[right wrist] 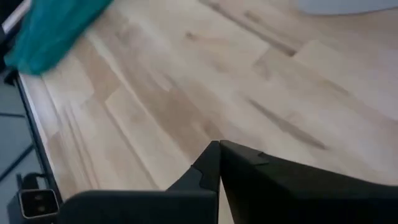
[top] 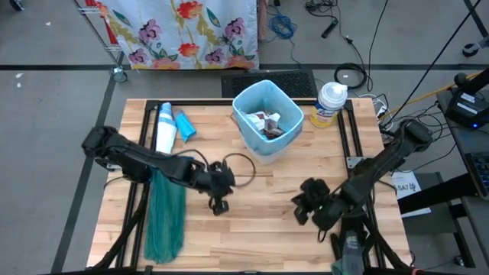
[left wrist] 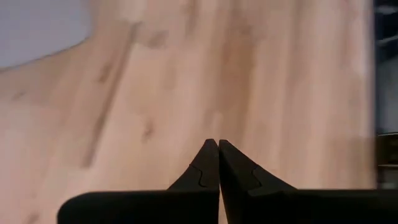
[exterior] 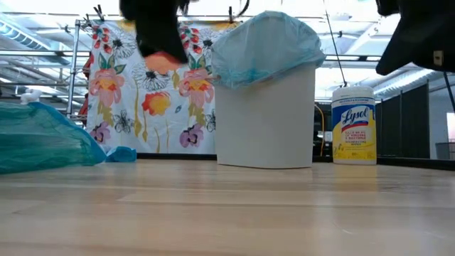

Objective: Place trash/remove bag and relplace
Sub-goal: Close the blue trash bag

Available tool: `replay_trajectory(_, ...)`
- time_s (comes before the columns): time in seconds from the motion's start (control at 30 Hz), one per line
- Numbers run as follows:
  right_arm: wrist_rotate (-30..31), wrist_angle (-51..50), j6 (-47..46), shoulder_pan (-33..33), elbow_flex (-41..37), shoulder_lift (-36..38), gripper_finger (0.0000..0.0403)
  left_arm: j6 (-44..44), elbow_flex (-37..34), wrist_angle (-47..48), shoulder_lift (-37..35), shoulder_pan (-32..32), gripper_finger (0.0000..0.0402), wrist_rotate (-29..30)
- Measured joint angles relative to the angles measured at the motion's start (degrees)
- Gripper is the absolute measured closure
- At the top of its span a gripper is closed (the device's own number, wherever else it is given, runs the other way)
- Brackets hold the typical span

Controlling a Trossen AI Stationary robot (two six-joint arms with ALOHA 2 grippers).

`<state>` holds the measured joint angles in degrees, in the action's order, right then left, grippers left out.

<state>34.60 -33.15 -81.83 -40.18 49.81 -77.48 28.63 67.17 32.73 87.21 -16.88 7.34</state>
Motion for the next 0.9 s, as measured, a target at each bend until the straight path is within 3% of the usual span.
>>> replay_trajectory(0.1,0.0,-0.2,1.1,2.1,-3.6,5.7,0.0403,-1.7,-5.1,-5.4,-2.7,4.2,0.0401,-2.0)
replay_trajectory(0.3,0.0,-4.2,7.8,10.6,-6.1,13.9,0.0403,-5.9,-13.4,-15.8,-5.6,15.8,0.0401,-12.7)
replay_trajectory(0.67,-5.0,-9.6,24.2,28.9,-6.2,23.2,0.0403,-16.3,-14.2,-15.4,-4.7,34.7,0.0402,-28.2)
replay_trajectory(0.9,-6.5,-7.4,32.0,37.5,-7.7,24.7,0.0403,-17.6,-14.2,-10.4,-4.9,40.3,0.0402,-31.1)
